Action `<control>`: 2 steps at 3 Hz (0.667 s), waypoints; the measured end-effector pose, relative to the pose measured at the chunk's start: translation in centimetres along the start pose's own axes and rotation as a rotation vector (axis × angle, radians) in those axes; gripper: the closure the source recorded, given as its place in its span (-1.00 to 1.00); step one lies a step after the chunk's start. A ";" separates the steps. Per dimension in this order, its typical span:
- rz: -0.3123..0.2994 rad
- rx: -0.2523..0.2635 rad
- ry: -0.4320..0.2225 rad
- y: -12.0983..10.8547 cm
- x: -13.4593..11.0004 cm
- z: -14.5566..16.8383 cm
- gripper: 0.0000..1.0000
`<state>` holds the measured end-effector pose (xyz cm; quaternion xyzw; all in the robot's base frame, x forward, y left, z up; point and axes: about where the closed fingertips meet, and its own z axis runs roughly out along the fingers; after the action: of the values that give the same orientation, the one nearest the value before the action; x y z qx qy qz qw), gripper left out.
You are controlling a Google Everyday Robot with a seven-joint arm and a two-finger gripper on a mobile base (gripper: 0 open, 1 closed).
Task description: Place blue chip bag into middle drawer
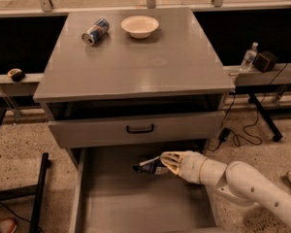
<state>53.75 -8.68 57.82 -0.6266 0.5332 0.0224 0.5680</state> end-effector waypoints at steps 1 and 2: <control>-0.041 -0.036 -0.039 1.2 0.9 0.0 1.00; -0.049 -0.046 -0.049 1.5 1.0 -0.1 0.67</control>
Offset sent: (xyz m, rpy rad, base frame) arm -0.0046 -0.0035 -0.0140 -0.0125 -0.0153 0.0646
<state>53.11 -9.05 56.17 -0.6515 0.5029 0.0362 0.5669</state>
